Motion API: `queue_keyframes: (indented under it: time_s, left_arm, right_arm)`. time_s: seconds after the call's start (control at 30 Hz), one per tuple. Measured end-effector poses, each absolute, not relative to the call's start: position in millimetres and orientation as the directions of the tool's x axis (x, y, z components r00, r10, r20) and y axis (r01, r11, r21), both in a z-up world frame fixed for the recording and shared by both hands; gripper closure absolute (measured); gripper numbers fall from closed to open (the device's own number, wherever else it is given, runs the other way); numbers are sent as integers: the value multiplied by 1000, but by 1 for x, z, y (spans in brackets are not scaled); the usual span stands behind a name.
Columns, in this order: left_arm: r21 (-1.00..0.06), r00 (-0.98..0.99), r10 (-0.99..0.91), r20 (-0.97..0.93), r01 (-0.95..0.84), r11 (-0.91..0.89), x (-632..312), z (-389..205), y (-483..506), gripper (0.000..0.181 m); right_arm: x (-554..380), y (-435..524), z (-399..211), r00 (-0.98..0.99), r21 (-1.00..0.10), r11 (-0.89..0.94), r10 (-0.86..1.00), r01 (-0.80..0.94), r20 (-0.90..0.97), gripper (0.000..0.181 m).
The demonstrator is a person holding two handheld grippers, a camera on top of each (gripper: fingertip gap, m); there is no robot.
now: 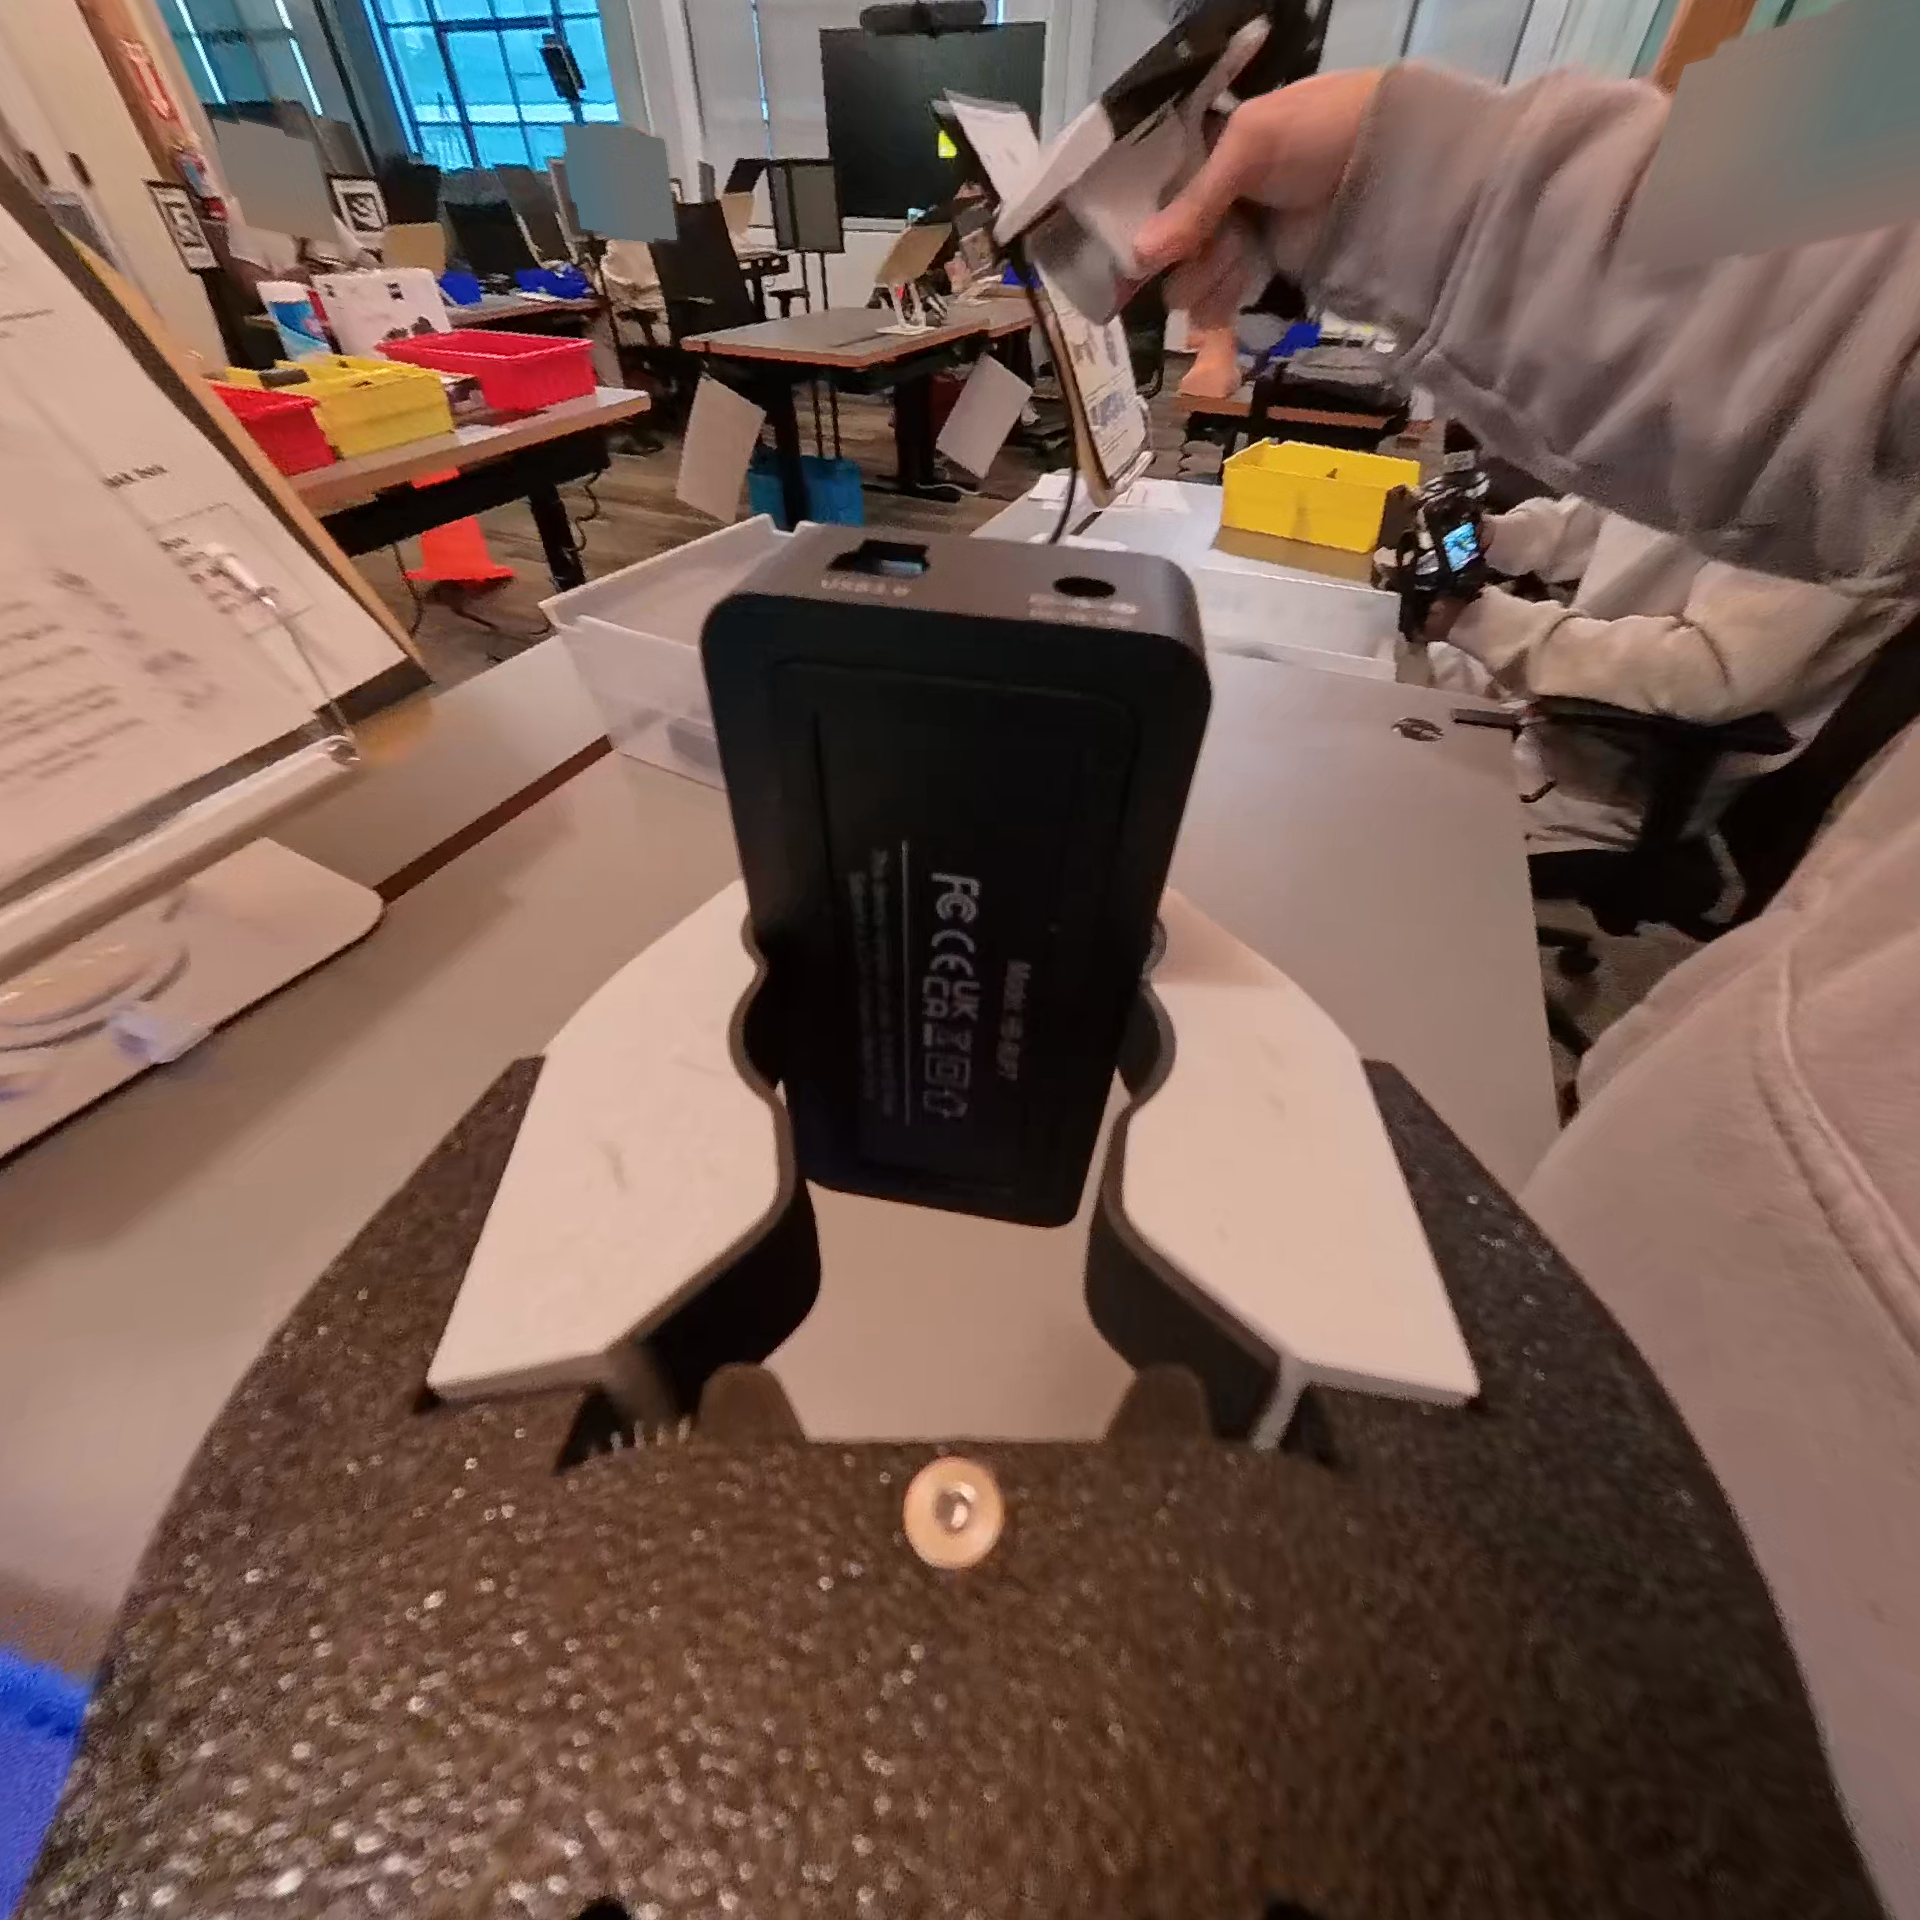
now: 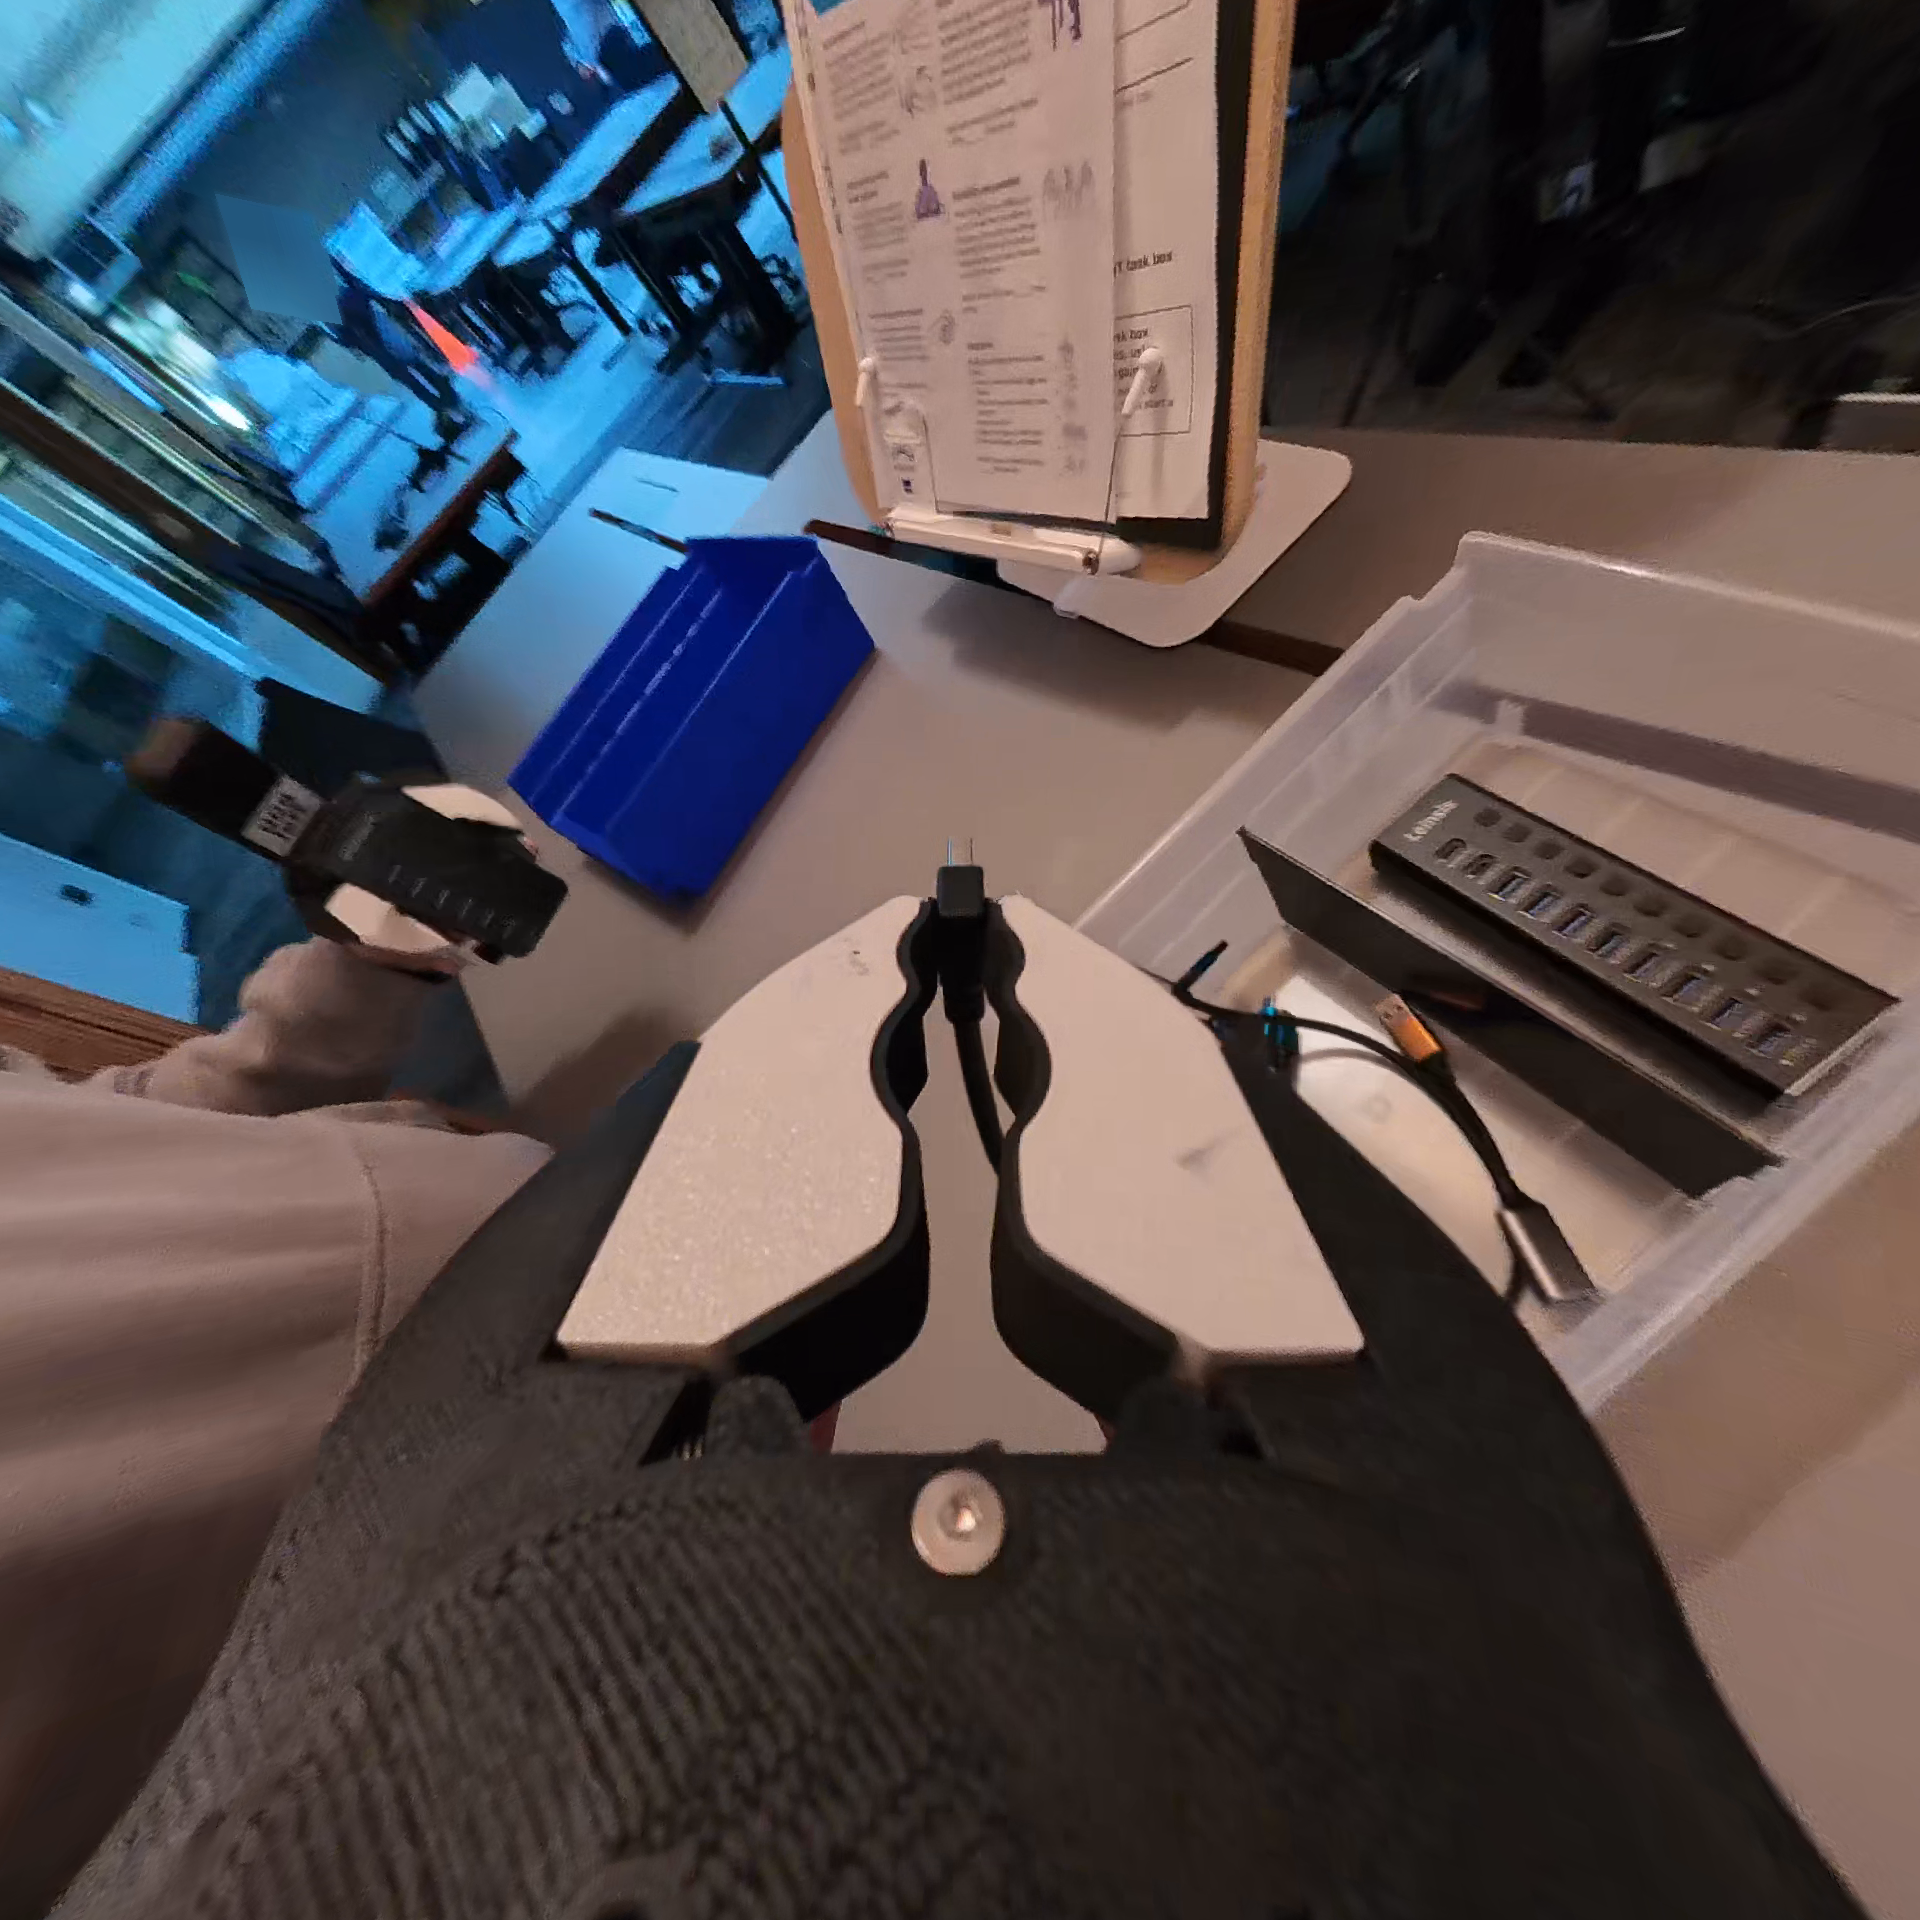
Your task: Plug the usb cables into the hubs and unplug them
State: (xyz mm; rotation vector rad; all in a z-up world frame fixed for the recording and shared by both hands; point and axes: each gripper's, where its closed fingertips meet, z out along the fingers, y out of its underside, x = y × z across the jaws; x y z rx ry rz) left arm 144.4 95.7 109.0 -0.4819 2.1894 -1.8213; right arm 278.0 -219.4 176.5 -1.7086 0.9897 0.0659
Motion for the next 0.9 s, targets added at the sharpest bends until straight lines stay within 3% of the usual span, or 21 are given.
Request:
queue_keyframes:
  time_s: [0.13,0.2,0.37,0.47,0.53,0.6,0.83,0.9]
  left_arm:
    - [-977,-918,-394,44,-121,174,146,101,90,119]
    - [-979,-919,-391,55,-127,161,146,102,90,119]
    - [-976,-916,-393,87,-156,149,145,99,92,119]
    - [-973,-910,-404,98,-172,152,146,93,95,118]
    - [-972,-907,-404,119,-189,138,147,91,96,119]
    - [-971,-904,-404,140,-204,121,148,88,95,118]
    - [-966,-902,-404,150,-221,134,150,80,92,118]
    - [-967,-904,-397,160,-225,121,150,80,91,118]
  right_arm:
    - [291,-214,128,589,-676,-47,-537,-735,-604,172]
    - [286,-196,116,576,-622,-22,-404,-782,-710,173]
    - [313,-209,51,452,-531,-36,-577,-847,-681,172]
    - [330,-241,14,360,-494,-81,-786,-866,-502,168]
    - [330,-261,-10,347,-441,-180,-875,-879,-336,156]
    - [324,-252,-19,424,-421,-282,-856,-862,-297,146]
    - [321,-262,-7,570,-359,-572,-813,-738,123,90]
    - [317,-254,13,588,-374,-609,-788,-699,185,89]
